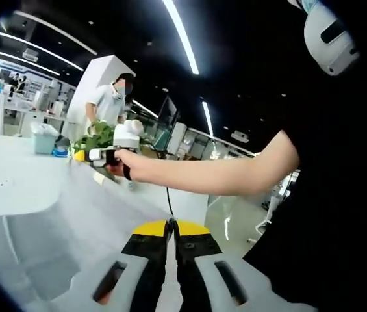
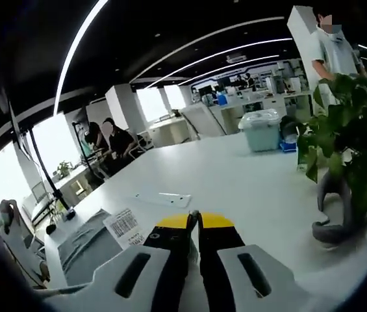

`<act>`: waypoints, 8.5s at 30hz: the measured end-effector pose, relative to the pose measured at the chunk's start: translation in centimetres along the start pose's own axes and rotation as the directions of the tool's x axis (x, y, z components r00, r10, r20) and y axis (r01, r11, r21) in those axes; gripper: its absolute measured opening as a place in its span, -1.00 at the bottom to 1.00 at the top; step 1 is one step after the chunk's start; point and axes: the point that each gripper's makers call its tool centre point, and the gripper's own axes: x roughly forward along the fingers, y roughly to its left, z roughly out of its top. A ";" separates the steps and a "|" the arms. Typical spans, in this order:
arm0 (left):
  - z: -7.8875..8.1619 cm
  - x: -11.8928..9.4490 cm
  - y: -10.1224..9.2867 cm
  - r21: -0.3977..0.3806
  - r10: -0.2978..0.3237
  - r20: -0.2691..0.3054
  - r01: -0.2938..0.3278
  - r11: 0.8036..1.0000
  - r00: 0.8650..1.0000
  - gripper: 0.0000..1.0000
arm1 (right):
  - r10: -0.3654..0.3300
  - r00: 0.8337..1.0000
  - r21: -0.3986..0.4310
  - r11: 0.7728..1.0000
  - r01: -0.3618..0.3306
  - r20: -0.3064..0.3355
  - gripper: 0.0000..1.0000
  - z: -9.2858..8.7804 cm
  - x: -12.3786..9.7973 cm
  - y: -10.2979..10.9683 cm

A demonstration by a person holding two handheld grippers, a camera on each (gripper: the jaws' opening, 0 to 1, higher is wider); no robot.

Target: Fold the towel on the table until its edges align and the towel forms a compact rectangular stack.

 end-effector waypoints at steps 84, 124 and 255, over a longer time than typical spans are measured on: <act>1.1 -27.9 9.5 -0.092 0.163 0.075 -0.155 0.984 0.984 -0.93 | 0.303 0.951 0.196 0.931 -0.308 0.054 -0.98 2.1 12.7 25.6; 1.2 -34.3 12.7 -0.106 0.371 0.086 -0.362 0.926 0.925 -0.93 | 0.433 0.901 0.136 0.895 -0.425 -0.034 -0.98 2.4 16.9 32.8; -17.5 -45.5 24.7 -0.310 0.801 -0.319 -0.854 0.417 0.507 -0.84 | 0.409 0.737 0.032 0.884 -0.467 -0.538 -1.00 -18.2 26.2 35.6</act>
